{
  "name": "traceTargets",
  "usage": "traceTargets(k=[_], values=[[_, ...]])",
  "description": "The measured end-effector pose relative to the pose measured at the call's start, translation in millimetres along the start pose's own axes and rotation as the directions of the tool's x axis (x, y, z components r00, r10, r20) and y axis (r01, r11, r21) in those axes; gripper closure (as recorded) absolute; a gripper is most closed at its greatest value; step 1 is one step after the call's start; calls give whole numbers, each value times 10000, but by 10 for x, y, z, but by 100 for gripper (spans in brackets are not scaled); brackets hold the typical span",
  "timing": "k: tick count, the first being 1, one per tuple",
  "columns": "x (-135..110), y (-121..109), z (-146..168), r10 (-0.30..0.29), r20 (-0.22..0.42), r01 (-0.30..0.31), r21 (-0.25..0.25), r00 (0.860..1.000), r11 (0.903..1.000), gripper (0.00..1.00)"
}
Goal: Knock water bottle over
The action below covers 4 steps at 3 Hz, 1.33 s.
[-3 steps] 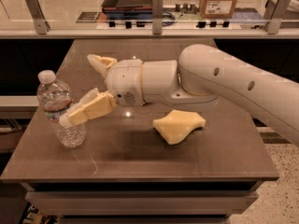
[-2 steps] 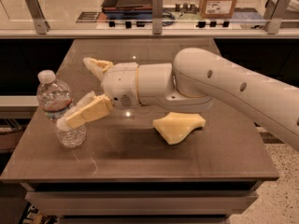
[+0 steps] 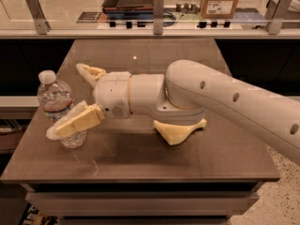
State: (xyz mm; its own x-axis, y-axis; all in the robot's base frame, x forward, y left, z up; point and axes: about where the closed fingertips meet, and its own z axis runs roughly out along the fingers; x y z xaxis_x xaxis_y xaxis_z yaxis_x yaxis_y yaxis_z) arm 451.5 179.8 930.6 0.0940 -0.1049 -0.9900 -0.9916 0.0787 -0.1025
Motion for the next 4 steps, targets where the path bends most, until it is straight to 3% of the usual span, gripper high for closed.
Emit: traceTargets(k=[2,4], values=[[106,107,58,46,343,-54,221,9994,9997,0],[83,140,89,-9,352,4,159,9994,9999,39]])
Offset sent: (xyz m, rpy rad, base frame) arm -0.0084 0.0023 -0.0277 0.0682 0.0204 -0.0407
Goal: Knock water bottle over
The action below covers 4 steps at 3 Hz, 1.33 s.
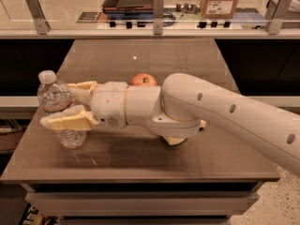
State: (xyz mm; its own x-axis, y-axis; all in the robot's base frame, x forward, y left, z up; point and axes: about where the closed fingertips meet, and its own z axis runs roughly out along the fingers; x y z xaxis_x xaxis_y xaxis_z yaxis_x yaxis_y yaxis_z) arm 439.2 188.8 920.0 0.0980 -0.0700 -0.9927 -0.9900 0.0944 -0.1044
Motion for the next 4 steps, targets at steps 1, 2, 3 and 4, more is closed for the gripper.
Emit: traceTargets(k=[1,2,3,4], values=[[-13,16,16,-28,-2,28,-35,10000,10000,62],[-27,33,32,-58,-5,58,-71,10000,10000,87],[-39,48,47,-84,-7,84,-104,10000,9999,100],[-69,-63,-43,-6,-316,4,-48,9995,10000,100]])
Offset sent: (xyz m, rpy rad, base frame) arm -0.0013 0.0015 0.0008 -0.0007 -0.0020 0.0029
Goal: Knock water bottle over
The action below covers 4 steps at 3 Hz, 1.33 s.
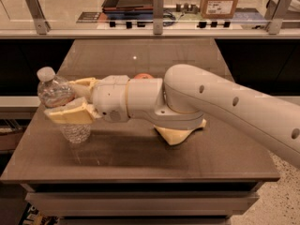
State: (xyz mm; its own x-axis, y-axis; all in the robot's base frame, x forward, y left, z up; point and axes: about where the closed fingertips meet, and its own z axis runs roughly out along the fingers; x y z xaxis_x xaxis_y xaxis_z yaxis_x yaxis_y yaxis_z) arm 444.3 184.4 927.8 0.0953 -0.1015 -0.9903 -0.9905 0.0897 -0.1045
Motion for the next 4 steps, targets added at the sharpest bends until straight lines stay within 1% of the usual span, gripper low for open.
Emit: traceTargets(k=[1,2,3,4], values=[[-21,-155,-153,183,-519,-177,106,9985,9998,100],[-32,-250,-267,353,-1026,-335,188,9941,9993,100],[-26,-266,-348,543,-1542,-494,351,9866,9982,100],[4,-239,-406,763,-2208,-642,616,9723,9960,100]])
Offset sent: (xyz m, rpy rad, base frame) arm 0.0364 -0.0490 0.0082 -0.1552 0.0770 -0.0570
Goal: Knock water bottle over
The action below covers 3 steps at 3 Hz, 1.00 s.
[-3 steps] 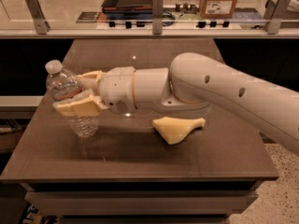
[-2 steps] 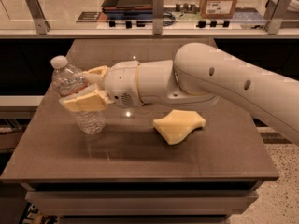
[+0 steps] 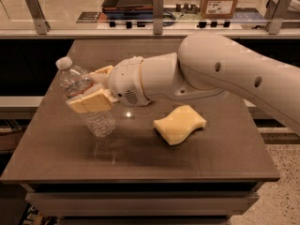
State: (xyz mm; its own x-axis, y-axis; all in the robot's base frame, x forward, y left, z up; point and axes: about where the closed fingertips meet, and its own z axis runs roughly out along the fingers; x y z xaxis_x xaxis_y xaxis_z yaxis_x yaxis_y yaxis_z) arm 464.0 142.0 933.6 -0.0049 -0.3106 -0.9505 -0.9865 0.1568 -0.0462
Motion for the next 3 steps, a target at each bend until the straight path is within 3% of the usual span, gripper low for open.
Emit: traceTargets(k=[1,3], values=[[33,12,-41,135,-849,-103,377,9963,9992,100],[46,-39,-64,257,-2504,-53,814,9678,9967,100]])
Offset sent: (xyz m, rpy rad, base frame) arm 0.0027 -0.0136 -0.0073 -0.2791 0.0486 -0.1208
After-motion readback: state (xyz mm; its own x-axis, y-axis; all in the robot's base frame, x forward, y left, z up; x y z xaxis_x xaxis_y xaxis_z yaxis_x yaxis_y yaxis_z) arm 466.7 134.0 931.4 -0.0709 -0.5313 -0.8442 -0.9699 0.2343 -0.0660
